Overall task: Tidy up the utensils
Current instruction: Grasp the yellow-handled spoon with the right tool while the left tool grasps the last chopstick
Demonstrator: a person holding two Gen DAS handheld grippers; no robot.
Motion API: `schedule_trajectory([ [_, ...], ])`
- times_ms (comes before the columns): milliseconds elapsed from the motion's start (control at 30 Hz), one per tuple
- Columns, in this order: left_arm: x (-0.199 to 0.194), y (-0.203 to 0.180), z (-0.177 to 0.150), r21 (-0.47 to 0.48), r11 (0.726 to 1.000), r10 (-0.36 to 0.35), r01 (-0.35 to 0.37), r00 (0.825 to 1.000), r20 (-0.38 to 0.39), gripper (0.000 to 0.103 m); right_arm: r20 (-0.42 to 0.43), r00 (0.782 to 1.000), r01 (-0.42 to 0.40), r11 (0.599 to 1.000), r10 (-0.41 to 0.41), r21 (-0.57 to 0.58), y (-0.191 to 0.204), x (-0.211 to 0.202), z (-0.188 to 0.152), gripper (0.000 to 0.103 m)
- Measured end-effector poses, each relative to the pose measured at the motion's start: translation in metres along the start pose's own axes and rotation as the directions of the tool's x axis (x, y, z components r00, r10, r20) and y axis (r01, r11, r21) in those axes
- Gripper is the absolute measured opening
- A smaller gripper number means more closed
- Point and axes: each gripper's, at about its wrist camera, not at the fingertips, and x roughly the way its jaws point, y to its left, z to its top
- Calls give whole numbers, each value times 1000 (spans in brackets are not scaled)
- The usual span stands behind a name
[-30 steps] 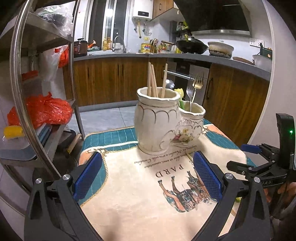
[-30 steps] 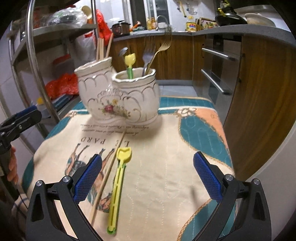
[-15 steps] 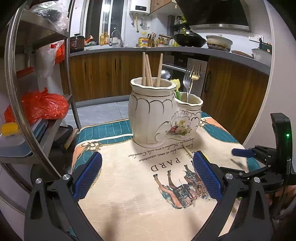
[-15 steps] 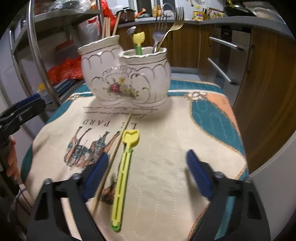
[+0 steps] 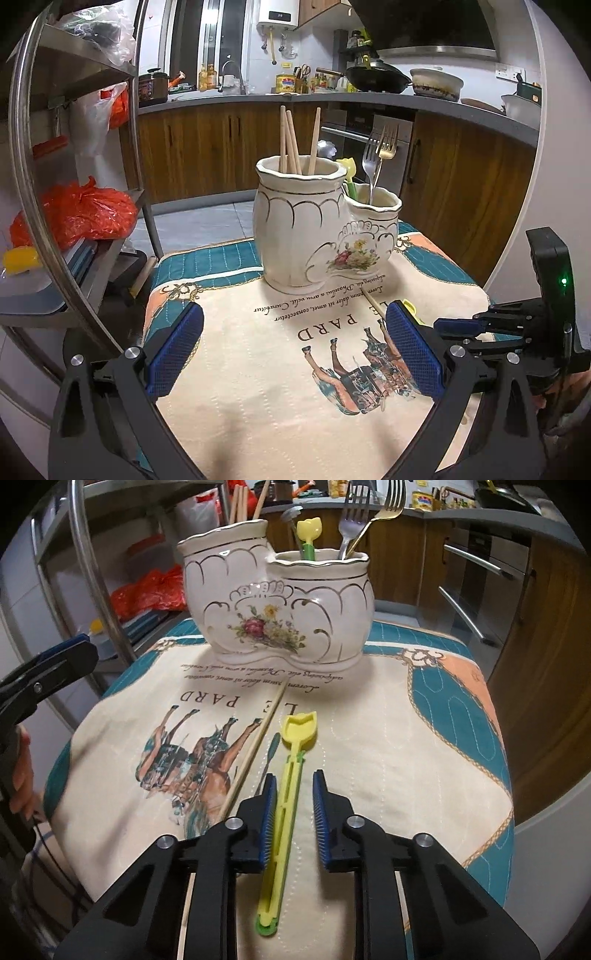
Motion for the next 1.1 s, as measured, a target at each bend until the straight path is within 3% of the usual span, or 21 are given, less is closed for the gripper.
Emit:
schedule_trajectory([
  [500, 1, -1, -5, 10, 1000, -14, 14, 1000, -14, 97, -39, 999, 5, 1000, -4, 5, -1, 7, 10, 21],
  [600, 3, -5, -5, 14, 1000, -24, 24, 999, -25, 97, -41, 999, 2, 1000, -2, -6, -2, 8, 11, 11],
  [700, 5, -16, -6, 37, 999, -36, 38, 998, -43, 97, -12, 1000, -3, 1000, 3, 1, -6, -1, 11, 11],
  [867, 15, -38, -8, 52, 996, -63, 68, 993, -95, 97, 51, 999, -3, 1000, 2, 23, -20, -23, 8, 11],
  [1033, 37, -67, -20, 67, 989, -114, 128, 976, -185, 96, 72, 997, -9, 998, 5, 57, -36, -37, 1, 11],
  [1100, 47, -77, -27, 67, 988, -122, 141, 966, -229, 87, 76, 997, -13, 998, 9, 61, -38, -40, -1, 11],
])
